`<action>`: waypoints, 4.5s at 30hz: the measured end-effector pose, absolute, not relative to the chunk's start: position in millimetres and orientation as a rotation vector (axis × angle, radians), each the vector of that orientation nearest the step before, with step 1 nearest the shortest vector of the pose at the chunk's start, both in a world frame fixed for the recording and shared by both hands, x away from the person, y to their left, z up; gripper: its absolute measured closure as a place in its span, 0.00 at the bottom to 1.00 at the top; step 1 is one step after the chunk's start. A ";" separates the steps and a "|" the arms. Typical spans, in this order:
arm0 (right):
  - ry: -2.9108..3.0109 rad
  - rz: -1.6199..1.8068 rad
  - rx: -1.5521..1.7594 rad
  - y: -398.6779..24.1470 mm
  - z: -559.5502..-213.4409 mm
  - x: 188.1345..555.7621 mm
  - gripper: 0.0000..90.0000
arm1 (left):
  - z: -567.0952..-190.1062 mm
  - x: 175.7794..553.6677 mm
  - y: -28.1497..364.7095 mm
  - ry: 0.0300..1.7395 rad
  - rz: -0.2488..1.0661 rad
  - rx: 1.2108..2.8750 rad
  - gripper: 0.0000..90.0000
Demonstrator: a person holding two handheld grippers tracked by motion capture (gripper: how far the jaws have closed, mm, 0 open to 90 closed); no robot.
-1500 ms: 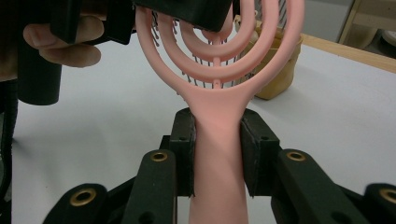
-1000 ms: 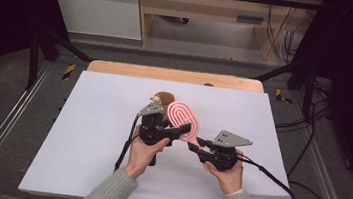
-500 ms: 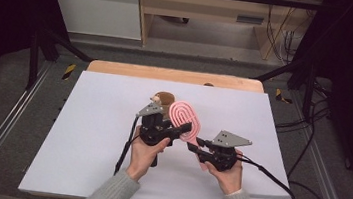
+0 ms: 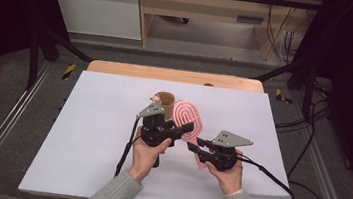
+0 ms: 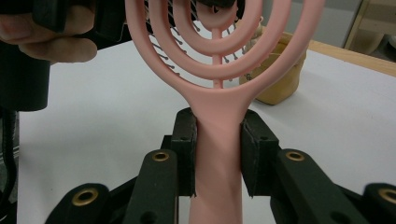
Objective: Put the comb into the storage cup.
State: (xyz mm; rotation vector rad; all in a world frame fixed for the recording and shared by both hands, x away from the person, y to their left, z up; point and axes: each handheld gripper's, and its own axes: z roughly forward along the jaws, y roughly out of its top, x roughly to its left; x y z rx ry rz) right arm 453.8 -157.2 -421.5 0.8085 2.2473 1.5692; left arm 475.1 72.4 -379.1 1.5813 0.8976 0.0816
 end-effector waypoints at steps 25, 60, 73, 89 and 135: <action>2.261 1.602 0.819 -157.3 -420.8 453.8 0.78 | -375.2 472.6 71.4 0.881 0.089 1.590 0.70; 2.163 1.624 0.838 -173.5 -413.6 458.7 0.24 | -355.6 478.7 104.4 0.901 0.228 1.588 0.70; 2.126 1.644 0.939 -189.7 -417.4 464.1 0.10 | -349.5 482.0 124.1 0.923 0.273 1.582 0.70; 2.148 1.614 0.990 -215.2 -424.6 467.9 0.01 | -335.6 483.2 142.7 0.927 0.318 1.571 0.70; 2.180 1.540 1.056 -262.8 -441.9 472.3 0.00 | -309.0 506.6 169.1 0.964 0.389 1.551 0.70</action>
